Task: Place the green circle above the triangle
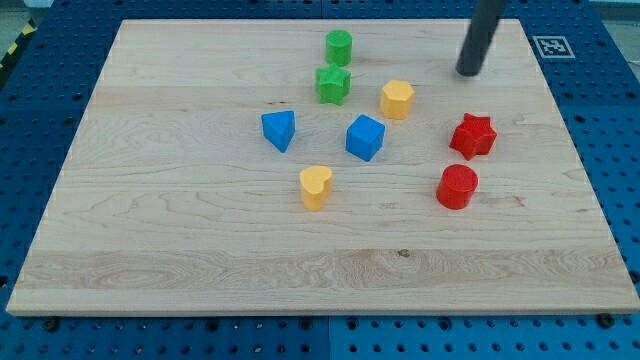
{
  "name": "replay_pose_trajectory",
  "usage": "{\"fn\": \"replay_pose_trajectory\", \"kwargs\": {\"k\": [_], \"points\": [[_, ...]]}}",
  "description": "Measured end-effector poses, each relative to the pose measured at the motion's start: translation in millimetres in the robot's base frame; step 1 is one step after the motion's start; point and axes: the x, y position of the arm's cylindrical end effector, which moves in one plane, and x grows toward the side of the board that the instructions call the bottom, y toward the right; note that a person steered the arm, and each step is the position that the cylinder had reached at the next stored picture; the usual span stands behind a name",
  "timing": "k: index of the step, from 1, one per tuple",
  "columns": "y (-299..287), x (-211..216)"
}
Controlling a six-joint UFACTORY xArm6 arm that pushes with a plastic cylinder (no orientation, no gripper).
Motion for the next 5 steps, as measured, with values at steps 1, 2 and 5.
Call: {"fn": "replay_pose_trajectory", "kwargs": {"k": [1,2,5], "points": [[-60.9,-36.6],[-118.1,-42.0],[-206.0,-42.3]]}}
